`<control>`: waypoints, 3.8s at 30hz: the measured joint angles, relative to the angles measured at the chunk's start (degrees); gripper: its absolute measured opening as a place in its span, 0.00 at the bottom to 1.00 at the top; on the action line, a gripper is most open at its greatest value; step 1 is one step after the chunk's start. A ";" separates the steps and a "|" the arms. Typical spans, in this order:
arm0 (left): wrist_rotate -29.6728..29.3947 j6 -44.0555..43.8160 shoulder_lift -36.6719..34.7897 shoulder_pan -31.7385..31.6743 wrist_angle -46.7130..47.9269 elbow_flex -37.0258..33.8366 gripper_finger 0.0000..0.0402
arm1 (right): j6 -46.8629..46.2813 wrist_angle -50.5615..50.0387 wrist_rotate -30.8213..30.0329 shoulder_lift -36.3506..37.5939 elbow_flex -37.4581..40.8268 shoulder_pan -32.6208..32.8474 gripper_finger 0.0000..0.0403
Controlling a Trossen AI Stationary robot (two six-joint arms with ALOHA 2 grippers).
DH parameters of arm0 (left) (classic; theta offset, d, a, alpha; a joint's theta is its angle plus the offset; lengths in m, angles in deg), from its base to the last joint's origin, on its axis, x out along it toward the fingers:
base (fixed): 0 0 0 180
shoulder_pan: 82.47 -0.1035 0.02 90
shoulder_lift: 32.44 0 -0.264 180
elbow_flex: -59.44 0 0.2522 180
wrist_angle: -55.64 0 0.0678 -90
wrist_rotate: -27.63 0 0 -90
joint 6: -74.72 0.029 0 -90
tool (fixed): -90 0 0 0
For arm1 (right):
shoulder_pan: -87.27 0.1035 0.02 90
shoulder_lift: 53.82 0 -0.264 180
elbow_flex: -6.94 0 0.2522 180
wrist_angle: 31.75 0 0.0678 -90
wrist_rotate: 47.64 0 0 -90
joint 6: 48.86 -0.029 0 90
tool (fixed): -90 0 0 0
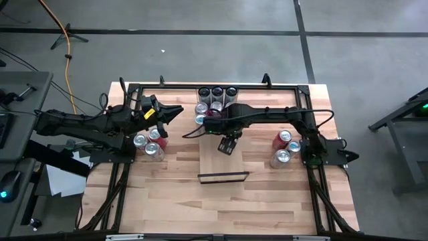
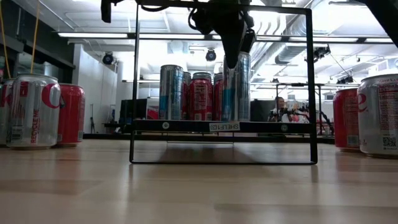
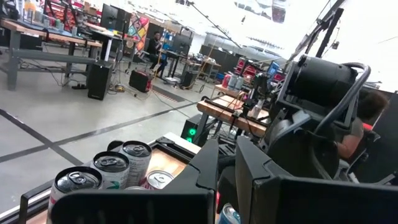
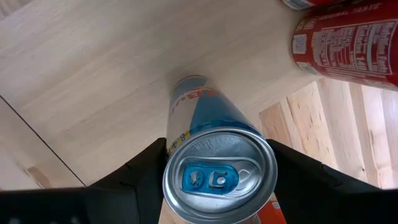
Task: Place canned beverage on shelf
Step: Put the left blue soda can on the shelf aligned with the other blue soda cans
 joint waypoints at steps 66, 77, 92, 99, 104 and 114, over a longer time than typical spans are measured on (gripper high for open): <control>0.00 0.02 0.00 -0.02 0.15 0.00 0.01 | 18.41 3.39 0.13 10.31 -0.02 -2.50 0.87; 0.00 0.04 0.00 0.00 0.13 0.00 0.01 | 8.84 6.59 -3.76 29.62 20.77 4.15 0.87; 0.00 0.00 -0.02 0.00 0.09 0.00 0.01 | -10.25 40.43 -0.74 47.66 53.91 5.50 0.56; -0.02 0.02 0.00 0.00 0.09 0.00 0.01 | -9.86 46.44 1.01 47.45 59.47 4.96 0.04; -0.02 0.02 0.00 -0.02 0.09 0.00 0.01 | -13.36 51.39 1.83 46.83 62.97 4.02 0.03; -0.02 -0.07 -0.02 0.00 0.10 0.00 0.01 | -14.62 57.27 3.29 39.06 64.67 1.68 0.00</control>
